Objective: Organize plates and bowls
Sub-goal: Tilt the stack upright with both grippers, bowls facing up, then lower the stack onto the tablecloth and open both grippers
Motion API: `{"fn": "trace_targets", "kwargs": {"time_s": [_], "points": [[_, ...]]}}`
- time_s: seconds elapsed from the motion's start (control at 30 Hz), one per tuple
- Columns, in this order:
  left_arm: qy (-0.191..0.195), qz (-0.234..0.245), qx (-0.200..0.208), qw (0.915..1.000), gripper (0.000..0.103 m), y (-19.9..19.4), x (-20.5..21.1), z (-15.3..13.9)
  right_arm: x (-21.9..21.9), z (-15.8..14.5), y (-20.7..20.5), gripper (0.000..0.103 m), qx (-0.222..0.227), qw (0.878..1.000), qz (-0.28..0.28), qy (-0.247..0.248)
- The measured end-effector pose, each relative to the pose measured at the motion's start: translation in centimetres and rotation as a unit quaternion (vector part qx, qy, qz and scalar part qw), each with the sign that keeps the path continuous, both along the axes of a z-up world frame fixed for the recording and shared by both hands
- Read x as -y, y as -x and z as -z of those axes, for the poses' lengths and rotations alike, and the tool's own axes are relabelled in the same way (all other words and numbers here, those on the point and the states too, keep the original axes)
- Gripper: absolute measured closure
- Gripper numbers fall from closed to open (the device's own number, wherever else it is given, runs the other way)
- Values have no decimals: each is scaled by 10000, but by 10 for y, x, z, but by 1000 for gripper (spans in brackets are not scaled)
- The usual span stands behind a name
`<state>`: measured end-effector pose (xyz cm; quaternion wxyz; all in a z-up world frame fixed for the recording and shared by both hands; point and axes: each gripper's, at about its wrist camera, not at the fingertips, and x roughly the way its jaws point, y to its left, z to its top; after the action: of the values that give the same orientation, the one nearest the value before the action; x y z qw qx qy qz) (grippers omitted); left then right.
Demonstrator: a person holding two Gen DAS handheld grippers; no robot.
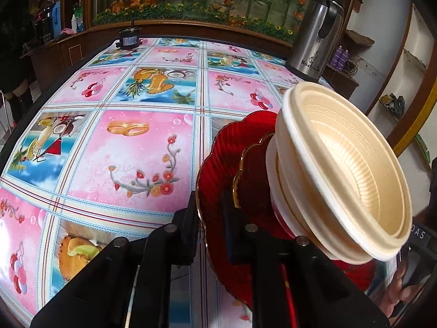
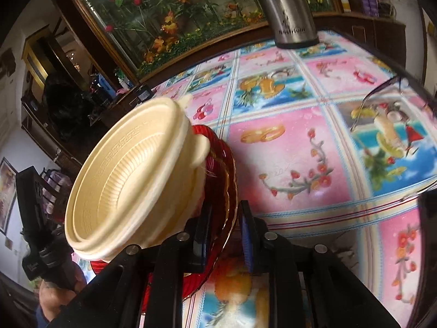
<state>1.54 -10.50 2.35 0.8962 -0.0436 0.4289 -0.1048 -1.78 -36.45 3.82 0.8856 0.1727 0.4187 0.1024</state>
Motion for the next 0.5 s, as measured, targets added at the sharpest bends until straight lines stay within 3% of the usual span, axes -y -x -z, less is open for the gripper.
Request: {"fn": "trace_targets", "kwargs": {"time_s": [0.13,0.2,0.3,0.4,0.5], "points": [[-30,-76,36,10000,61,6,-10,-3,3,-3,8,76,0,10000,-15,37],[58,-81,60,9999,55,9,-16,-4,5,-4,14,76,25,10000,-3,-12],[45,-69,85,9999,54,16,-23,-5,9,-5,26,70,74,10000,32,4],[104,-37,108,9999,47,25,-26,-5,12,-6,38,61,140,9999,81,-27],[131,36,197,9997,47,39,-26,-7,12,-8,47,60,223,9997,91,6]]}}
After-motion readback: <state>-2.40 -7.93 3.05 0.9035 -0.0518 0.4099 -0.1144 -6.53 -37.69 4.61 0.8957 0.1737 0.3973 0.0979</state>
